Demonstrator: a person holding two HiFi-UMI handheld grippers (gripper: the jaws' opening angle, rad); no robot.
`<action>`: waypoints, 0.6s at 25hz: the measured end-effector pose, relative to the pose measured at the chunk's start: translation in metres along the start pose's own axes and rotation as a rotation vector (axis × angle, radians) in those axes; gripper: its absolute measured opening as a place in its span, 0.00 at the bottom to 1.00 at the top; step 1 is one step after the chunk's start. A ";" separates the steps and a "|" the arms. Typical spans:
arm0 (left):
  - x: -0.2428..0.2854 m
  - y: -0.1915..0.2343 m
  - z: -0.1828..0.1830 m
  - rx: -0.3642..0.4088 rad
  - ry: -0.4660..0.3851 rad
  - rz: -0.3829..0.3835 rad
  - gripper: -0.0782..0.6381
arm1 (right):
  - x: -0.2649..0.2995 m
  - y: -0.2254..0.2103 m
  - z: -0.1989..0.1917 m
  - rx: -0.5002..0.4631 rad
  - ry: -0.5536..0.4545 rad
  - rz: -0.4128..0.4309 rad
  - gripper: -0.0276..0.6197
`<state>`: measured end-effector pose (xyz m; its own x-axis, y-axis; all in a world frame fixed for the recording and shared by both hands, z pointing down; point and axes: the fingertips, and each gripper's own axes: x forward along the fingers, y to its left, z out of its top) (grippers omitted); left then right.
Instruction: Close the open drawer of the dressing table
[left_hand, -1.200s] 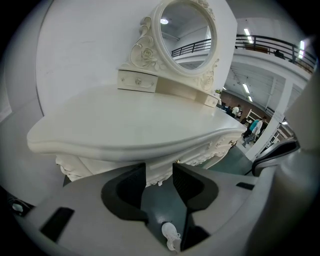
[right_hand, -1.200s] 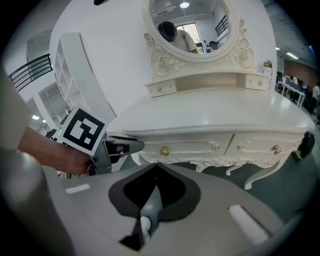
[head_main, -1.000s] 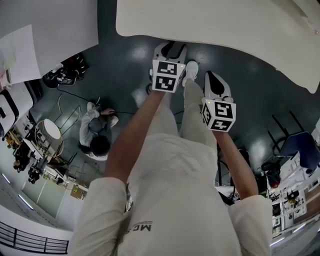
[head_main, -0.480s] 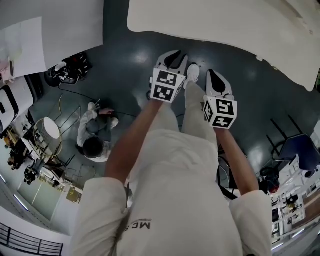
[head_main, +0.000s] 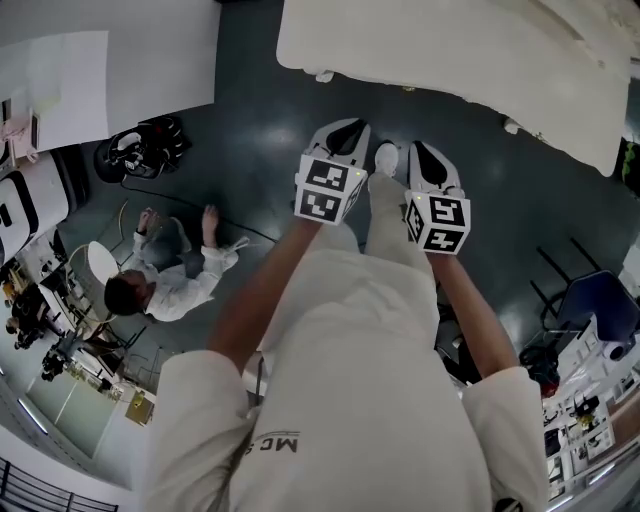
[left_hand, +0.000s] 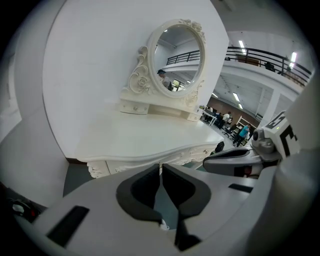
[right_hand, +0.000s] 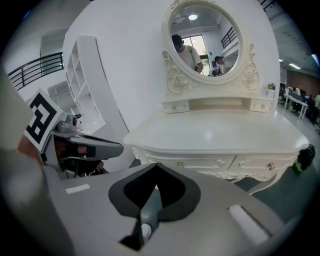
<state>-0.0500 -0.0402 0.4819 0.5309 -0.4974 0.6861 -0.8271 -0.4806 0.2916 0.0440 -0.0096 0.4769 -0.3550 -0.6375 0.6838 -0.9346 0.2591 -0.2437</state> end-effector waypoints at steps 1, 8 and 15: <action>-0.007 0.000 0.001 0.006 -0.004 0.004 0.14 | -0.003 0.004 0.003 -0.005 -0.006 0.002 0.04; -0.055 -0.009 0.019 -0.024 -0.036 0.023 0.13 | -0.031 0.018 0.024 -0.022 -0.044 -0.016 0.04; -0.101 -0.025 0.032 -0.021 -0.100 -0.014 0.12 | -0.057 0.044 0.043 -0.033 -0.118 -0.024 0.04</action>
<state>-0.0771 -0.0011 0.3846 0.5573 -0.5606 0.6125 -0.8226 -0.4733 0.3152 0.0225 0.0067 0.3978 -0.3348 -0.7242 0.6029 -0.9422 0.2653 -0.2045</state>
